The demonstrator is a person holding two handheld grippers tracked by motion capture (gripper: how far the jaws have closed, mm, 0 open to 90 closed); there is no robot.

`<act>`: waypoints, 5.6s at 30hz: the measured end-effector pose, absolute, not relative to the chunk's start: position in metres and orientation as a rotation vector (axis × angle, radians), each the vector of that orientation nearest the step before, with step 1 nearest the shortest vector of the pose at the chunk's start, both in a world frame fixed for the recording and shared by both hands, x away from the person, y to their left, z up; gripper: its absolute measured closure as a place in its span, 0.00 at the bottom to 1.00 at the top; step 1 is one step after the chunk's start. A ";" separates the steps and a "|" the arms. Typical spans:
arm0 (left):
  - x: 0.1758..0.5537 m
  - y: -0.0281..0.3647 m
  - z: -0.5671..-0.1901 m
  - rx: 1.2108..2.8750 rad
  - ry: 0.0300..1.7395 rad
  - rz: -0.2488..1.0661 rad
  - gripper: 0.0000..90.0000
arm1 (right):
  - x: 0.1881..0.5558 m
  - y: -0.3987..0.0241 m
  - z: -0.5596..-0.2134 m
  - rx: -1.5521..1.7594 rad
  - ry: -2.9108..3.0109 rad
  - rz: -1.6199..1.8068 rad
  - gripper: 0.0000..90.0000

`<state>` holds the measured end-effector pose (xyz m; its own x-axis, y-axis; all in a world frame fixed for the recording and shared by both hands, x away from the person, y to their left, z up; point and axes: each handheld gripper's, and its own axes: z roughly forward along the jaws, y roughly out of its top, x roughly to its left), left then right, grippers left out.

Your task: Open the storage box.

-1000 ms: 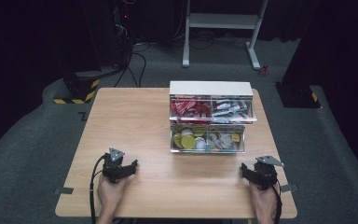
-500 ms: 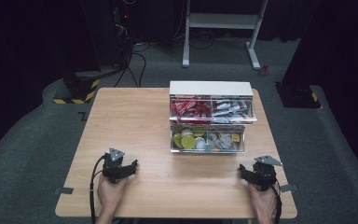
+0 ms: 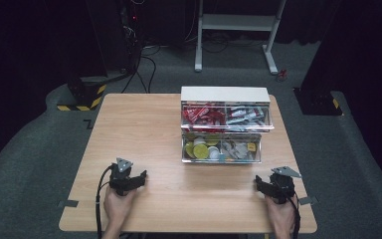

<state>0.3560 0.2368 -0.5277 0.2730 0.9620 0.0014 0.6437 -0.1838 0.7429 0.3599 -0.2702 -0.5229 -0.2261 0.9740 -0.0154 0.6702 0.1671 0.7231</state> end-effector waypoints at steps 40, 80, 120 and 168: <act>0.356 0.237 -0.528 1.913 1.444 0.644 0.29 | 0.335 -0.256 -0.512 1.462 1.959 1.040 0.50; 0.356 0.237 -0.528 1.912 1.444 0.644 0.29 | 0.335 -0.250 -0.458 1.344 1.924 1.192 0.37; 0.356 0.237 -0.528 1.912 1.444 0.644 0.29 | 0.349 -0.238 -0.411 1.202 1.968 1.289 0.49; 0.356 0.237 -0.528 1.911 1.441 0.639 0.29 | 0.385 -0.217 -0.352 1.141 2.007 1.318 0.69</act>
<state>0.3558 0.2366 -0.5277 0.2761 0.9611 -0.0025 0.6432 -0.1828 0.7435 0.3854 -0.2172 -0.3521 -0.5380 0.8415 0.0501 0.3806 0.1894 0.9051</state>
